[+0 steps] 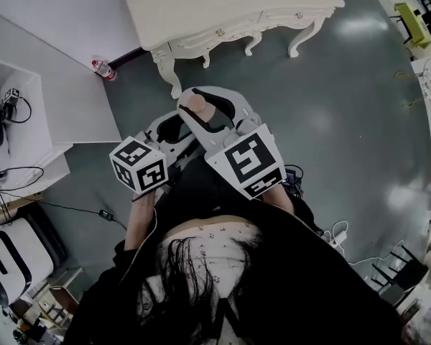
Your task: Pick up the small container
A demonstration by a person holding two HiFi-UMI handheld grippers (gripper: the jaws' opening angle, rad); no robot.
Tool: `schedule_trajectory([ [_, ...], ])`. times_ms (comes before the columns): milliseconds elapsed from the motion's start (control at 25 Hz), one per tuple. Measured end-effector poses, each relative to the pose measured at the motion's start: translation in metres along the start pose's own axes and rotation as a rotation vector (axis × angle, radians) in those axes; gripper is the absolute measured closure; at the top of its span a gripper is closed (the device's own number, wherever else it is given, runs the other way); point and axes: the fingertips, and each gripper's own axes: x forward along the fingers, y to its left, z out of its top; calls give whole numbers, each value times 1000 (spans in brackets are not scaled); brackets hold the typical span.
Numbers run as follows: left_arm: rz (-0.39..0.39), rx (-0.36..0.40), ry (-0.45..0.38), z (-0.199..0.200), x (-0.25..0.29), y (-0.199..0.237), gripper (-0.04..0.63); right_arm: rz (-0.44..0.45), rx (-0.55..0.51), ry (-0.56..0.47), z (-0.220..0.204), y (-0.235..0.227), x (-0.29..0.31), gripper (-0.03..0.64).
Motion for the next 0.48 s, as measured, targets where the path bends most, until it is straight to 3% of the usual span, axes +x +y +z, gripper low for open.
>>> schedule_trajectory([
  [480, -17, 8, 30, -4, 10, -1, 360, -24, 41, 4, -8, -11, -5, 471],
])
